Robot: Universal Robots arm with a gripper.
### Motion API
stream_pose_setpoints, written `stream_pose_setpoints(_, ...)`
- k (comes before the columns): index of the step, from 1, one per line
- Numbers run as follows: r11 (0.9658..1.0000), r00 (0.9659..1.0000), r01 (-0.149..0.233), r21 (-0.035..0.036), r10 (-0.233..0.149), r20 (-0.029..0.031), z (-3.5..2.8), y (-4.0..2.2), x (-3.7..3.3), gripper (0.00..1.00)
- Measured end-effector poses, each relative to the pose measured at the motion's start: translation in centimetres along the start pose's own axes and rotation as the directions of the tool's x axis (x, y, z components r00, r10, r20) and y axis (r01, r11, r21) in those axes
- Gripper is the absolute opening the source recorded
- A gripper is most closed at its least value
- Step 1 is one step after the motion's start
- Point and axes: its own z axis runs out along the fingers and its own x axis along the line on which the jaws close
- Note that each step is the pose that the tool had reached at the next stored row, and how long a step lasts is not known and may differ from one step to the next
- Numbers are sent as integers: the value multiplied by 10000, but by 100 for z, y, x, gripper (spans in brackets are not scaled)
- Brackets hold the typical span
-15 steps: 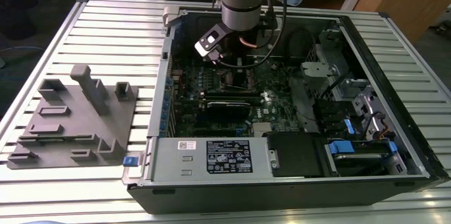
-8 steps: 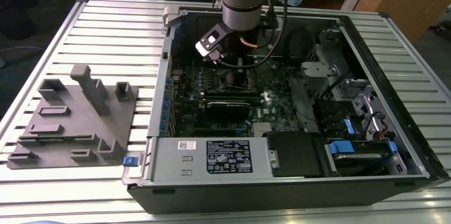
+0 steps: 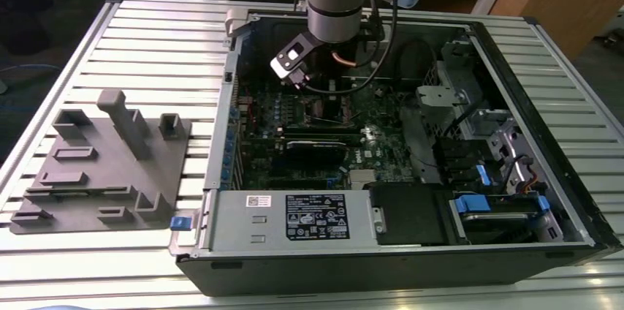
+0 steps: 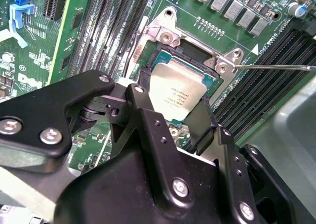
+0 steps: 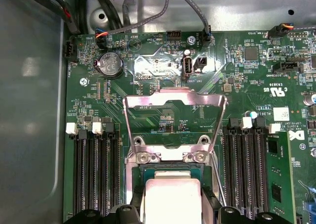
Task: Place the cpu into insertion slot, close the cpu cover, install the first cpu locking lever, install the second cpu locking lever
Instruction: 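Place the cpu into insertion slot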
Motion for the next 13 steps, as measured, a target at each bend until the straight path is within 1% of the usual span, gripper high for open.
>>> stream_pose_setpoints(13, 10000, 10000, 1, -1, -1, -2, 15, -1, 0, 54)
